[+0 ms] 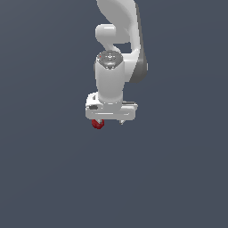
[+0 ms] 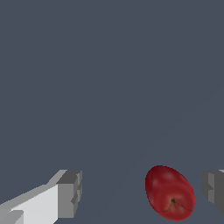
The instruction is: Pick up the object and move it to a goal position.
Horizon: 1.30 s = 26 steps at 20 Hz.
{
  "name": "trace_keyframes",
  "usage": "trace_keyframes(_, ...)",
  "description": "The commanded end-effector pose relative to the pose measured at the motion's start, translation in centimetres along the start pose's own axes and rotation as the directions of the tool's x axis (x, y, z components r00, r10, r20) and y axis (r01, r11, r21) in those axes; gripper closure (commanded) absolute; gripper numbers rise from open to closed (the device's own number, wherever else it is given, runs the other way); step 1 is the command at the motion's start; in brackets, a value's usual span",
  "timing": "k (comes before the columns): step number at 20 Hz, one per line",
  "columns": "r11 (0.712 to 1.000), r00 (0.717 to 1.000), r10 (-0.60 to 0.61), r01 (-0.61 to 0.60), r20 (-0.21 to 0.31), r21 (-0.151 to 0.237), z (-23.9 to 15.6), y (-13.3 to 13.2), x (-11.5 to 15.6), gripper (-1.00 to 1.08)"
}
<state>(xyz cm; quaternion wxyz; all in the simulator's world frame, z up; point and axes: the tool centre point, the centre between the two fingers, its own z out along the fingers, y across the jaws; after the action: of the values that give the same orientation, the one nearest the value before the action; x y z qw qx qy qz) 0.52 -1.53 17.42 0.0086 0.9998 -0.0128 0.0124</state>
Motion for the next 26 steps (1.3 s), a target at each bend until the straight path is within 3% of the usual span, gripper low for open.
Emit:
trace_keyframes(1,1.000,1.000,0.000,0.000,0.000,0.000,0.0,0.0,0.0,-0.92)
trace_keyframes(16,1.000,1.000,0.010,-0.010,-0.001,-0.015,-1.1,1.0,-0.1,-0.92)
trace_keyframes(26,1.000,1.000,0.025,-0.025,0.008,-0.003,1.6,3.2,-2.3,-0.92)
